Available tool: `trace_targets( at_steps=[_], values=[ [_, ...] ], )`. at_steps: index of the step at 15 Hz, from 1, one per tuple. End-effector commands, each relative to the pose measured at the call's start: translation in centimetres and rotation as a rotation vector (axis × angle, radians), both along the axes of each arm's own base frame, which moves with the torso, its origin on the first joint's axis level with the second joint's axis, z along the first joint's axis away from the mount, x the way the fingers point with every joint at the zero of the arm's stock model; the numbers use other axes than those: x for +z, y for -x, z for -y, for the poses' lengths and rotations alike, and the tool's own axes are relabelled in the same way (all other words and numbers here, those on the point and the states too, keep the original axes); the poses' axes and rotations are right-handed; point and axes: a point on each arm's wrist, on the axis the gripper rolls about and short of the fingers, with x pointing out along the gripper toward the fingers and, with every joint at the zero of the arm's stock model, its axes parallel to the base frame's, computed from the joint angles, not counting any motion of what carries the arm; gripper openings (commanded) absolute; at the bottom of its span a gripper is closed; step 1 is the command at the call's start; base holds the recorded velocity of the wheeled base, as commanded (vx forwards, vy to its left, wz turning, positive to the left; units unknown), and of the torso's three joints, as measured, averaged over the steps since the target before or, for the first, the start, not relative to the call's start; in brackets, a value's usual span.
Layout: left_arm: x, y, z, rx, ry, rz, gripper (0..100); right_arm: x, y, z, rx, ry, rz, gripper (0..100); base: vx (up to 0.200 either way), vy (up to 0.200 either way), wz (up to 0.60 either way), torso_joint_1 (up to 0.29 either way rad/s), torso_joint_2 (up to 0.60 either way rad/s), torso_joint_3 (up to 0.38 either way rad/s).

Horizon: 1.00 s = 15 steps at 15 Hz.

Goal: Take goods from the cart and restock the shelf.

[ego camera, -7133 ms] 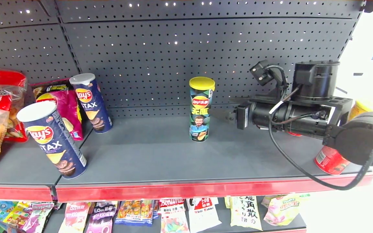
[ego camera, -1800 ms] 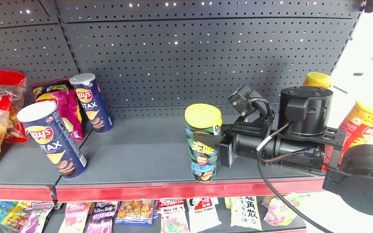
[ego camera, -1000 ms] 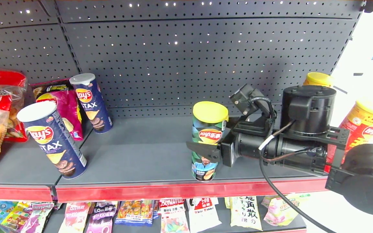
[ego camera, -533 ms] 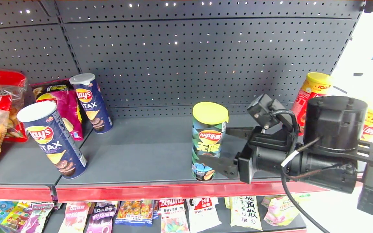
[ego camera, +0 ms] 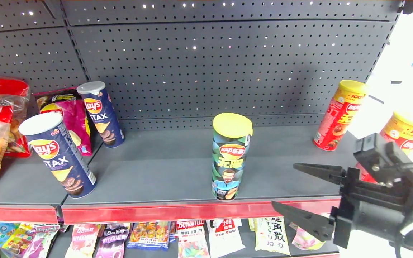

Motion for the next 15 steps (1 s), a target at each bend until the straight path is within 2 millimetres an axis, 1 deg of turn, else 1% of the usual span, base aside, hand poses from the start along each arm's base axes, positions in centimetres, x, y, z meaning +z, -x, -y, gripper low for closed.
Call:
trace_targets(
  at_steps=[1, 2, 3, 4, 5, 7, 8, 10, 11, 12, 13, 14, 15],
  values=[
    [0.3, -0.4, 0.0, -0.001, 0.000, -0.017, 0, 1.6, 3.6, 4.3, -0.167, -0.047, 0.113, 100, 0.000, 0.000, 0.00, 0.000, 0.00, 0.000],
    [0.6, -0.6, 0.0, -0.006, 0.001, -0.015, 0, 2.7, 6.1, 6.4, -0.230, -0.044, 0.125, 100, 0.000, 0.000, 0.00, 0.000, 0.00, 0.000],
    [0.9, -0.7, 0.0, -0.006, 0.001, -0.012, 0, 3.2, 7.9, 7.7, -0.258, -0.031, 0.111, 100, 0.000, 0.000, 0.00, 0.000, 0.00, 0.000],
    [1.2, -0.7, 0.0, -0.009, 0.001, -0.005, 0, 3.6, 10.2, 9.2, -0.300, -0.009, 0.092, 100, 0.000, 0.000, 0.00, 0.000, 0.00, 0.000],
    [1.3, -0.7, 0.0, -0.015, -0.001, -0.004, 0, 3.3, 13.3, 11.2, -0.406, 0.025, 0.059, 100, 0.000, 0.000, 0.00, 0.000, 0.00, 0.000],
    [1.4, -0.8, 0.0, -0.038, -0.031, -0.001, 0, 1.8, 16.0, 12.6, -0.654, 0.061, 0.060, 100, 0.000, 0.000, 0.00, 0.000, 0.00, 0.000],
    [1.5, -0.8, 0.0, -0.051, -0.043, 0.001, 0, 0.8, 17.5, 13.0, -0.688, 0.056, 0.070, 100, 0.000, 0.000, 0.00, 0.000, 0.00, 0.000],
    [1.7, -0.9, 0.1, -0.072, -0.040, 0.012, 0, -2.3, 19.9, 13.6, -0.749, 0.066, 0.081, 100, 0.000, 0.000, 0.00, 0.000, 0.00, 0.000],
    [1.7, -0.9, 0.1, -0.072, -0.040, 0.016, 0, -2.6, 20.1, 13.6, -0.760, 0.068, 0.084, 100, 0.000, 0.000, 0.00, 0.000, 0.00, 0.000],
    [1.9, -1.3, 0.1, -0.080, -0.039, 0.027, 0, -3.5, 20.6, 13.9, -0.843, 0.091, 0.089, 100, 0.000, 0.000, 0.00, 0.000, 0.00, 0.000],
    [2.1, -1.4, 0.1, -0.085, -0.039, 0.033, 0, -2.9, 19.8, 13.8, -0.902, 0.121, 0.063, 100, 0.000, 0.000, 0.00, 0.000, 0.00, 0.000],
    [2.0, -1.6, 0.1, -0.088, -0.038, 0.024, 0, -1.6, 18.4, 13.4, -0.927, 0.139, 0.029, 100, 0.000, 0.000, 0.00, 0.000, 0.00, 0.000],
    [2.0, -1.7, 0.1, -0.093, -0.037, 0.021, 0, -0.7, 17.2, 13.0, -1.006, 0.148, -0.002, 100, 0.000, 0.000, 0.00, 0.000, 0.00, 0.000]
  ],
)
